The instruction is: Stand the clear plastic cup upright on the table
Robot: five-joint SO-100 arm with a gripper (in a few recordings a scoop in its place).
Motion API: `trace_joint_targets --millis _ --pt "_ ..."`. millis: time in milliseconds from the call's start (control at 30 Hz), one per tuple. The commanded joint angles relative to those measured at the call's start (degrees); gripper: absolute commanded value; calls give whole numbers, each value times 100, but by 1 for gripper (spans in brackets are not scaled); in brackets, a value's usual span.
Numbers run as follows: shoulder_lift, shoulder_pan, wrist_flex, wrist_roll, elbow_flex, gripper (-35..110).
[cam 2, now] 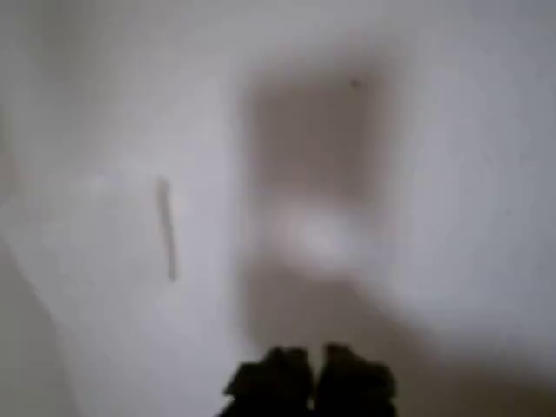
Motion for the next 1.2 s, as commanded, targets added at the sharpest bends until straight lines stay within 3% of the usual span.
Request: trace_joint_targets --millis 0,333,467,600,733,933,1167 --pt "35 -264 -79 -237 0 2" --pt "44 -870 -316 -817 62 3" --pt "44 -809 -791 -1248 123 30" --pt "-158 -738 -747 -1318 -422 40" --pt "-2821 -694 -650 -1063 -2259 53" --pt "-6574 -668 334 -598 -5423 71" --pt "-9308 -492 1002 -220 -7831 70"
